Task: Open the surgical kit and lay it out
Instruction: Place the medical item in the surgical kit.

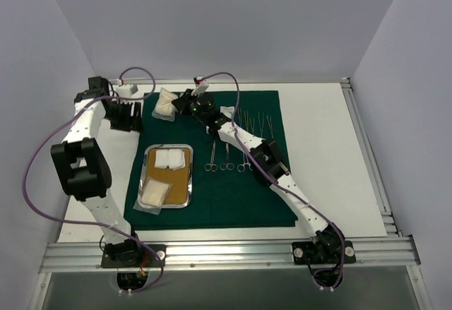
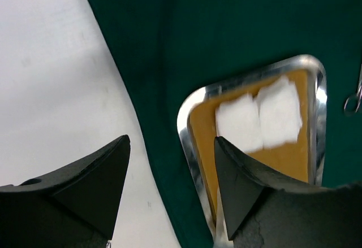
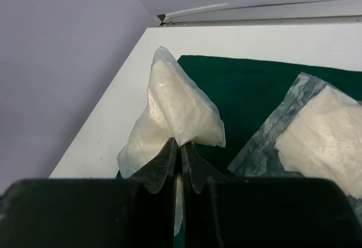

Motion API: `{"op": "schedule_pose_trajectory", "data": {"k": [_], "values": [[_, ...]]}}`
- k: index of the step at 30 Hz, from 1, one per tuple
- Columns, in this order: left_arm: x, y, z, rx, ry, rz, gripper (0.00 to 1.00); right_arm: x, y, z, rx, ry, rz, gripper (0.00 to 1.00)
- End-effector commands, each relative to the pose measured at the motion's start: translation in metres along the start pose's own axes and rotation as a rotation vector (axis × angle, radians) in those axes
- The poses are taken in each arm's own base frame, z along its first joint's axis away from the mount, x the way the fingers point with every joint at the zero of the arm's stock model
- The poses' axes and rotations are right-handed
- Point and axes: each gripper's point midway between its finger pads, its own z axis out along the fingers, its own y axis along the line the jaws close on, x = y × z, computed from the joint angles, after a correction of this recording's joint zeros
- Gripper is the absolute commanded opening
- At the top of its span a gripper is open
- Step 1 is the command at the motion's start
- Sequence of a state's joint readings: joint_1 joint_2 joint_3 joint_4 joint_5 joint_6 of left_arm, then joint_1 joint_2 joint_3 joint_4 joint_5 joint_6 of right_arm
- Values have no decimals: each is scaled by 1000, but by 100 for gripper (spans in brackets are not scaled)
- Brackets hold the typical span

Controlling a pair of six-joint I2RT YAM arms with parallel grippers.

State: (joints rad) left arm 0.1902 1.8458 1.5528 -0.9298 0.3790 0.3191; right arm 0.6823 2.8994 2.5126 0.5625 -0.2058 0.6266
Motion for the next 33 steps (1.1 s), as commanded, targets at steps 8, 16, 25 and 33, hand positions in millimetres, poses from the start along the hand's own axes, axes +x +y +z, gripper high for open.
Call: {"op": "schedule_pose_trajectory", "data": {"k": [8,16,25,33], "values": [[-156,-17,46,52,-266,99,78,-45,58,-11,-179,-64,-31,0],[-168,-9,88,36,-208,83,69,-50,62,-14,-190,-62,-44,0],[-151,-7,113,36,-142,62,44,-50,60,-14,-191,-63,-38,0],[-142,-28,116,156,-132,50,16,-46,48,-13,-162,-56,-25,0]]}}
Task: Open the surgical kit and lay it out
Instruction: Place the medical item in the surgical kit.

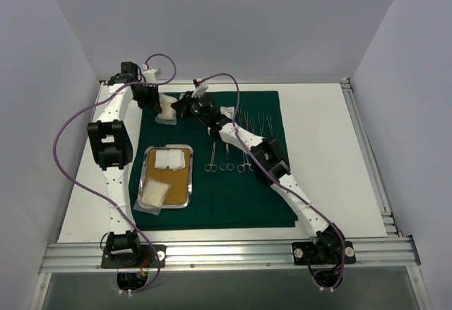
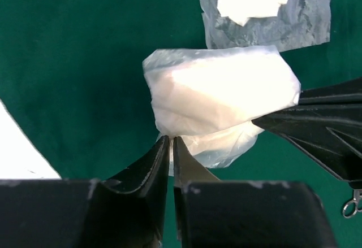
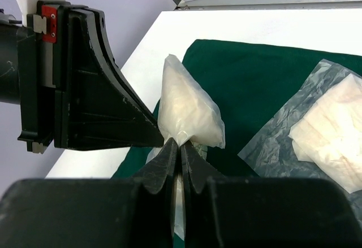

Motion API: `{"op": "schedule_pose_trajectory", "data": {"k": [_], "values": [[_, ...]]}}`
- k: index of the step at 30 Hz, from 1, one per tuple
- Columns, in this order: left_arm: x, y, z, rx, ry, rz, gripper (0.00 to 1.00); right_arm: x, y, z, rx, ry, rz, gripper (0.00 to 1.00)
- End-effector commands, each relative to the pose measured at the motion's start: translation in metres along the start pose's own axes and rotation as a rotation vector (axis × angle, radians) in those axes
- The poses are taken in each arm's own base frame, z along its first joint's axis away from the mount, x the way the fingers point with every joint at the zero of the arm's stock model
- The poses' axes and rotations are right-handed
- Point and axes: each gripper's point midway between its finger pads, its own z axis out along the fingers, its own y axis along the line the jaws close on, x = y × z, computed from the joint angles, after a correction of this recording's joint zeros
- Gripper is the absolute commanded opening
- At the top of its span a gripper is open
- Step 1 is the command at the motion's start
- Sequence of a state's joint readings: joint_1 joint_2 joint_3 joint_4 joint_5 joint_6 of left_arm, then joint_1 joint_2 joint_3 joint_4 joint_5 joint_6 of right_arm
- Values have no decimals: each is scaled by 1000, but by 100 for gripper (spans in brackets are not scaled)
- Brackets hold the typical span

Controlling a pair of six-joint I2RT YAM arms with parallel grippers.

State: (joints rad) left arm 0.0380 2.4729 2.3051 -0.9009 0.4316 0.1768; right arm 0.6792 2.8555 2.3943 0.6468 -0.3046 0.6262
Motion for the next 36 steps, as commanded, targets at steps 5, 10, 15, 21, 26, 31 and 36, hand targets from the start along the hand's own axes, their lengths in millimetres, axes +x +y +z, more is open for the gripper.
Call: {"op": "schedule_pose_trajectory", "data": {"k": [5,10,15,21,26,31,36], "values": [[-3,-9,-2,37,-9,5,17,-56,31,-5,-75,-95,-8,0],[-1,-7,-6,78,-11,-5,56,-55,23,-9,-83,-98,20,0],[2,-9,-17,171,-33,0,57,-66,22,-14,-127,-110,65,0],[-2,-19,-32,218,-61,64,61,-88,51,-25,-253,-131,39,0],[-13,-37,-56,297,-124,101,65,-101,76,-35,-334,-123,0,0],[-22,-48,-64,323,-182,119,66,-108,85,-38,-359,-132,-8,0],[-25,-51,-62,355,-186,87,65,-109,90,-40,-379,-130,-6,0]]}}
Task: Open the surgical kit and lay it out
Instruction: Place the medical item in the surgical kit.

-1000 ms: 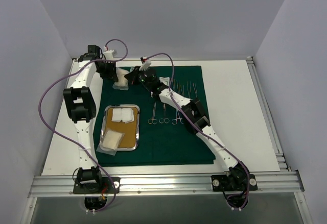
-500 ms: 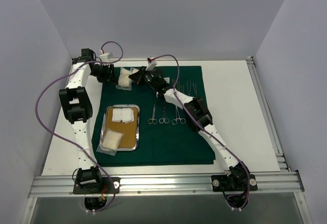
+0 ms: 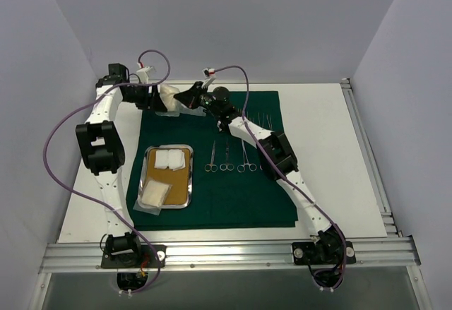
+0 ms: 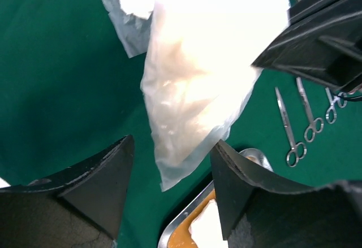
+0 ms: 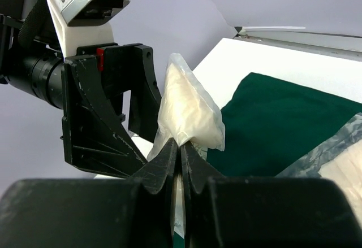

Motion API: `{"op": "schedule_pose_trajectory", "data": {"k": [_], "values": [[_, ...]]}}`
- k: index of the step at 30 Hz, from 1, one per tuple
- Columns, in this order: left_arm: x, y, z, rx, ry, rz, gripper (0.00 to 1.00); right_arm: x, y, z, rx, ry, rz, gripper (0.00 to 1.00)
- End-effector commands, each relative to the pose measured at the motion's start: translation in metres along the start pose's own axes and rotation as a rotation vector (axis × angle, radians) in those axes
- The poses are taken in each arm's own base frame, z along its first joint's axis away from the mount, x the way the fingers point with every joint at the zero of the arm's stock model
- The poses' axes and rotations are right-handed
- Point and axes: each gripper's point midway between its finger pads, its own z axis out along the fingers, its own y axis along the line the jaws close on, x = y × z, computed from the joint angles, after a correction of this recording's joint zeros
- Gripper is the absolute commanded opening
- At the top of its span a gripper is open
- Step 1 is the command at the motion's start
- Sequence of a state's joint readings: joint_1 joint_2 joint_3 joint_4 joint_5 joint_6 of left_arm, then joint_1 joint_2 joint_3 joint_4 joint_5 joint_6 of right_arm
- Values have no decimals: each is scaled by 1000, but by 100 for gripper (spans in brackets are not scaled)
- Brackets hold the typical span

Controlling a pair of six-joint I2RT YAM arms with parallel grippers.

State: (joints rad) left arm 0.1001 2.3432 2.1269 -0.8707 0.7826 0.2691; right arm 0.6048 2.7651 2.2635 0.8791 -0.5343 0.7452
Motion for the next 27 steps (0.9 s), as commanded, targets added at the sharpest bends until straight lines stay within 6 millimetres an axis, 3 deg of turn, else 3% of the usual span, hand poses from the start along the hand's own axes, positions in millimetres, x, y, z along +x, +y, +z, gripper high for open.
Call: {"op": "schedule_pose_trajectory", "data": {"k": [1,3,7,10,12,13,16,17,18,19,21,22,24,25,27], "values": [[-32,-17,-15,51,-93,57,64,-55,67,3,-145,-82,-66,0],[-33,-20,-15,61,-95,45,58,-54,65,3,-138,-81,-65,0],[-38,-27,-20,75,-116,42,30,-50,59,5,-116,-72,-56,0],[-40,-26,-21,53,-131,28,16,-47,44,5,-53,-70,-37,0],[-38,-16,-19,0,-125,-27,8,-48,26,2,18,-77,-18,21],[-38,-11,-16,-16,-129,-69,6,-51,17,1,71,-86,-13,33],[-32,11,-2,-78,-121,-140,4,-55,-5,-10,169,-80,-21,49],[-29,19,3,-104,-110,-191,4,-61,-11,-14,209,-95,-28,51],[-39,22,1,-117,-128,-182,4,-63,-12,-20,237,-93,-35,53],[-28,33,13,-124,-94,-218,4,-62,-16,-24,264,-84,-58,55],[-28,44,18,-149,-85,-228,4,-75,-12,-31,299,-97,-87,56],[-30,49,22,-151,-79,-219,4,-67,-17,-36,324,-73,-90,57],[-26,51,28,-163,-44,-217,4,-75,-10,-42,328,-74,-120,57],[-29,54,32,-167,-43,-174,5,-66,-15,-47,343,-55,-119,57],[-27,55,38,-181,-19,-147,5,-69,-10,-51,341,-49,-130,57]]}}
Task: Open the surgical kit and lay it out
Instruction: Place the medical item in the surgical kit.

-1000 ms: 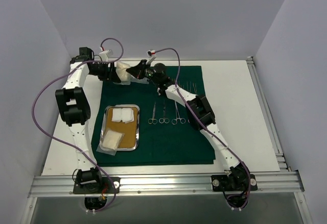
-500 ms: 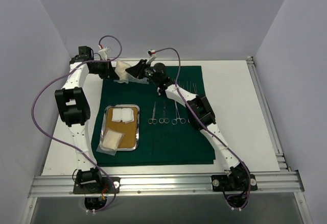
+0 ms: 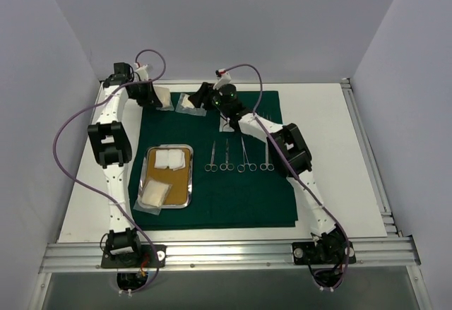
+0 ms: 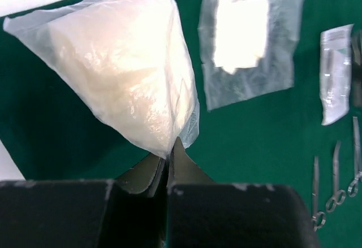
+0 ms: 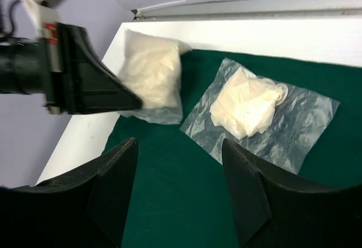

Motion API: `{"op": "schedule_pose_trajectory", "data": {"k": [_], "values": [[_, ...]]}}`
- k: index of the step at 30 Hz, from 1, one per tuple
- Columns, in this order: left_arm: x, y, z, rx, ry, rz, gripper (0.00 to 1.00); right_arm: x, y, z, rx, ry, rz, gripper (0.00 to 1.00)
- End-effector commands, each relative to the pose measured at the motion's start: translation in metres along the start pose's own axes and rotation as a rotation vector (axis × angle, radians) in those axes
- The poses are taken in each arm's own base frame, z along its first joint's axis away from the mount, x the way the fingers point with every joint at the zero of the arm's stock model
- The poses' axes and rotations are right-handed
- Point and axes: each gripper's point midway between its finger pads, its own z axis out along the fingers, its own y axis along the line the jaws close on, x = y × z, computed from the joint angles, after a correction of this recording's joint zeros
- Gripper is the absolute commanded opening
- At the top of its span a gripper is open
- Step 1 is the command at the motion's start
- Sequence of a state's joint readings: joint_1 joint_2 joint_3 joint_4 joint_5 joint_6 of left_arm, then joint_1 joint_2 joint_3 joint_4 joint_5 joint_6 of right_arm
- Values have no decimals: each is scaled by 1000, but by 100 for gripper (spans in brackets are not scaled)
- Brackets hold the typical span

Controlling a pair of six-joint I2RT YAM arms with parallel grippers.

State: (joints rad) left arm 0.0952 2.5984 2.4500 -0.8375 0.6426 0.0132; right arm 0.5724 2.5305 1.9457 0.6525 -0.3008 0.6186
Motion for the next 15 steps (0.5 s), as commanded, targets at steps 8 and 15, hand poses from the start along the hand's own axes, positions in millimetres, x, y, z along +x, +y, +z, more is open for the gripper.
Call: {"op": "schedule_pose_trajectory", "data": {"k": [8,15], "values": [[4,3,4,-76,53,85,11,-53,45,-26,-64,-80,-72,56],[1,19,-4,-182,58,107,46,-56,32,-30,47,-57,-96,56]]}}
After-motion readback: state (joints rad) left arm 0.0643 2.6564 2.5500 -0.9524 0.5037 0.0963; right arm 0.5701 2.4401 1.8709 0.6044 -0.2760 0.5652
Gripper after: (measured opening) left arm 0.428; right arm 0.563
